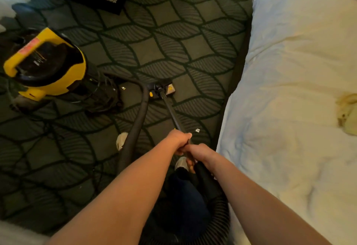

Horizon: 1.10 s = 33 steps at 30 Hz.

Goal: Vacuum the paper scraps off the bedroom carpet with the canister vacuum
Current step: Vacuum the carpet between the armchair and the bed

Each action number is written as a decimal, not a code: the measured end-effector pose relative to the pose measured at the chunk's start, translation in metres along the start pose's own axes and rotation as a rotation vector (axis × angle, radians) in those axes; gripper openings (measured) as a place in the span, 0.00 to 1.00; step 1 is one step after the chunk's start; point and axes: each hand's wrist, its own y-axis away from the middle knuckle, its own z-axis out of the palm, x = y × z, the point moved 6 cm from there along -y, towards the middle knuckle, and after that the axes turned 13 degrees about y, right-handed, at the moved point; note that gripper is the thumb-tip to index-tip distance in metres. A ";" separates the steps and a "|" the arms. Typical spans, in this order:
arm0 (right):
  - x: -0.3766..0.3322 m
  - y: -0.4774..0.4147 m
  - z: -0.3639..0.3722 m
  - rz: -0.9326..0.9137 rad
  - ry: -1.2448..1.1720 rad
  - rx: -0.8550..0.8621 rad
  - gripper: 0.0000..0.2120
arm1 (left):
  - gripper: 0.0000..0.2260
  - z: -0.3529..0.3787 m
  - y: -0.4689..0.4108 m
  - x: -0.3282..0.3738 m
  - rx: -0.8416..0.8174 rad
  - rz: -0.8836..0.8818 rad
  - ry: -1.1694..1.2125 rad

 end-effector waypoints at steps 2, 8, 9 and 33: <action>0.011 0.000 -0.004 0.004 -0.005 -0.020 0.10 | 0.19 0.010 0.005 -0.005 0.009 0.012 0.004; 0.048 -0.001 -0.001 -0.009 0.009 -0.077 0.12 | 0.19 0.034 0.016 -0.030 0.036 0.056 -0.031; 0.056 0.000 0.002 -0.004 0.012 -0.079 0.13 | 0.20 0.037 0.019 -0.038 0.026 0.052 -0.037; 0.093 -0.023 0.166 0.022 0.145 -0.014 0.11 | 0.23 -0.037 0.062 -0.248 0.079 -0.006 0.431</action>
